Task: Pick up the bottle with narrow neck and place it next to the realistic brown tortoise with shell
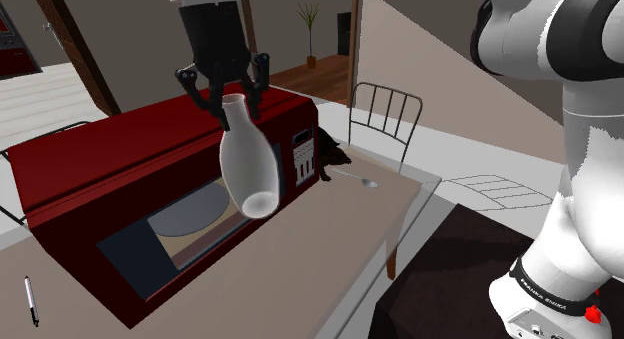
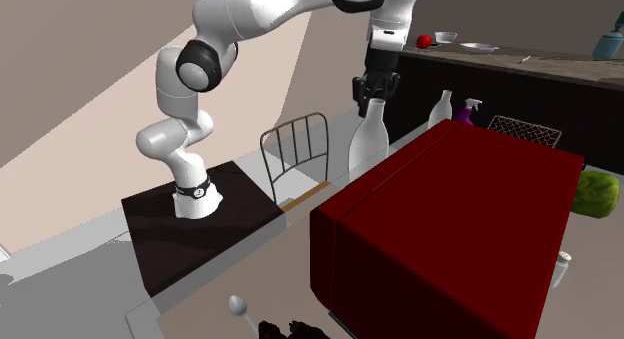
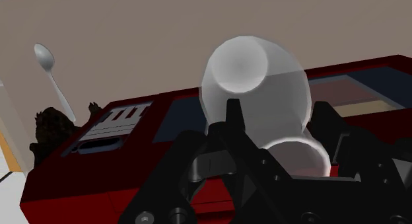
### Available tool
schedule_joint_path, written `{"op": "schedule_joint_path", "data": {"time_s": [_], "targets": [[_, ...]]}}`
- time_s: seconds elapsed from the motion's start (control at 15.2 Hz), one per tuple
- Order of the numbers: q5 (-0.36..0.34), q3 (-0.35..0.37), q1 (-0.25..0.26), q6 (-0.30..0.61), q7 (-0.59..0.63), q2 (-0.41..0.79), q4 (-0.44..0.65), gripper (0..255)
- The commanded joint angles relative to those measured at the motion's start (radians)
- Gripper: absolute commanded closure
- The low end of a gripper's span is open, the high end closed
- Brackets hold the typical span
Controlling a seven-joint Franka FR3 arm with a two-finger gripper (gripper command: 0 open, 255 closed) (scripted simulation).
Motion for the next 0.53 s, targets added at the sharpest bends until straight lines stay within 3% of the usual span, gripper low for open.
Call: {"op": "schedule_joint_path", "data": {"time_s": [0.0,0.07,0.46], "targets": [[-0.013,-0.002,0.019,-0.043,0.001,0.025,0.068,255],[-0.014,-0.002,0.021,-0.048,0.001,0.028,0.075,255],[0.051,-0.020,-0.135,-0.038,-0.128,-0.116,-0.070,255]]}}
